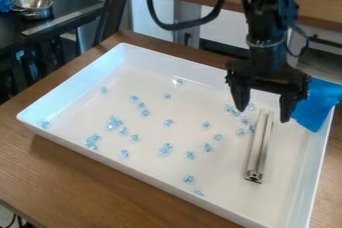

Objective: Sweep into pile

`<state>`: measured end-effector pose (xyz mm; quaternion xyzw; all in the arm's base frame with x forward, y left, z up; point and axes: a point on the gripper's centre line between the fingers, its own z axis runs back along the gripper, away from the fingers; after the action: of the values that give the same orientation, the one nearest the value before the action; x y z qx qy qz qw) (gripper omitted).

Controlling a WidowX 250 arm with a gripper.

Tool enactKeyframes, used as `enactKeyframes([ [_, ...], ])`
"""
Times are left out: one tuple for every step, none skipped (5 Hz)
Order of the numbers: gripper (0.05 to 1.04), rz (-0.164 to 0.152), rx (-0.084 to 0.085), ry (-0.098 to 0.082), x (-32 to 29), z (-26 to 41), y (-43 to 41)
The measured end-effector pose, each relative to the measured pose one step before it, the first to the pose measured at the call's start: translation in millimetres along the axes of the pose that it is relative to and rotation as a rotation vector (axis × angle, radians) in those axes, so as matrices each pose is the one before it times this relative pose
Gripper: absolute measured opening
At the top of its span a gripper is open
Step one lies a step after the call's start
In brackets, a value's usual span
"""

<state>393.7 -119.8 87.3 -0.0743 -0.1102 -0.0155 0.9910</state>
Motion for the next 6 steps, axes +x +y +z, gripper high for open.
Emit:
enactKeyframes([
  [1.000,-0.0017,0.0271,0.0288,-1.29,-17.75,-0.87],
  [1.000,-0.0012,0.0319,0.0108,2.01,-11.93,0.64],
  [0.955,0.0063,0.0203,-0.0003,4.00,-7.61,1.21],
  [0.666,0.0061,0.0147,0.0103,1.41,-3.96,1.55],
  [0.382,-0.0040,-0.0317,0.0079,2.06,3.33,-0.89],
  [0.344,0.0286,-0.0220,-0.0017,8.56,6.53,16.37],
])
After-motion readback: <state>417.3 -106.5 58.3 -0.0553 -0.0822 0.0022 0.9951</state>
